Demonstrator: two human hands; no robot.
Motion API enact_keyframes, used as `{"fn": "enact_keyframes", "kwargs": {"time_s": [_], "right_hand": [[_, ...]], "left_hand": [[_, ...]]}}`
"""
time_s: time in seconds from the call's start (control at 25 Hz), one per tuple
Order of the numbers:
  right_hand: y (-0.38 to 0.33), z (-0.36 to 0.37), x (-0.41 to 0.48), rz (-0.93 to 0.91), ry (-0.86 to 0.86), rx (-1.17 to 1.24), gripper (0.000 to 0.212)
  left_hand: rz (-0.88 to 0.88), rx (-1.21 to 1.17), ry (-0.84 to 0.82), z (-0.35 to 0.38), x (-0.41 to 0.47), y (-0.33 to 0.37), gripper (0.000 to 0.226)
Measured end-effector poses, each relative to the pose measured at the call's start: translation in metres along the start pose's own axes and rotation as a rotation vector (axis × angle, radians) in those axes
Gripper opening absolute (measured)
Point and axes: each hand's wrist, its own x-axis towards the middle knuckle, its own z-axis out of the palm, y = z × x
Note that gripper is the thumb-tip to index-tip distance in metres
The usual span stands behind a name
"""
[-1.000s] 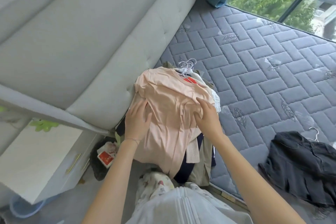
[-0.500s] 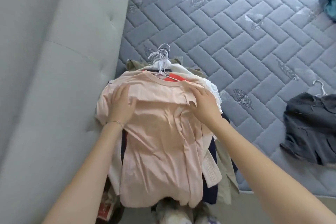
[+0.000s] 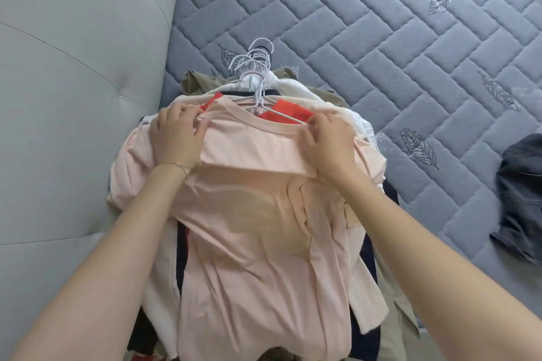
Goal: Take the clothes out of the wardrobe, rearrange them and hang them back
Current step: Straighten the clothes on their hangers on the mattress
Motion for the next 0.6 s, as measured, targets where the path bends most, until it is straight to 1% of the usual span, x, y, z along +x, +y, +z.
{"fn": "enact_keyframes", "kwargs": {"time_s": [0.08, 0.12, 0.24, 0.32, 0.4, 0.52, 0.6], "right_hand": [[-0.001, -0.013, -0.012, 0.009, 0.043, 0.21, 0.012], [-0.003, -0.02, -0.019, 0.009, 0.04, 0.268, 0.009], [-0.009, -0.04, -0.041, 0.02, 0.022, 0.344, 0.015], [-0.016, -0.062, -0.055, 0.028, 0.04, 0.431, 0.017], [-0.023, -0.088, -0.068, 0.044, 0.069, 0.469, 0.018], [-0.041, -0.134, -0.093, 0.032, 0.092, 0.495, 0.018], [-0.053, -0.162, -0.113, 0.021, 0.108, 0.468, 0.017]], "left_hand": [[0.052, -0.035, 0.005, -0.01, -0.002, -0.001, 0.024], [0.072, -0.061, 0.004, -0.016, -0.004, 0.0, 0.022], [0.094, -0.207, -0.032, -0.043, -0.014, 0.005, 0.017], [0.099, -0.253, -0.019, -0.068, -0.026, 0.009, 0.014], [0.11, -0.269, 0.014, -0.095, -0.04, 0.015, 0.012], [0.098, -0.292, 0.019, -0.144, -0.066, 0.03, 0.013], [0.072, -0.321, 0.031, -0.175, -0.084, 0.038, 0.013]]}}
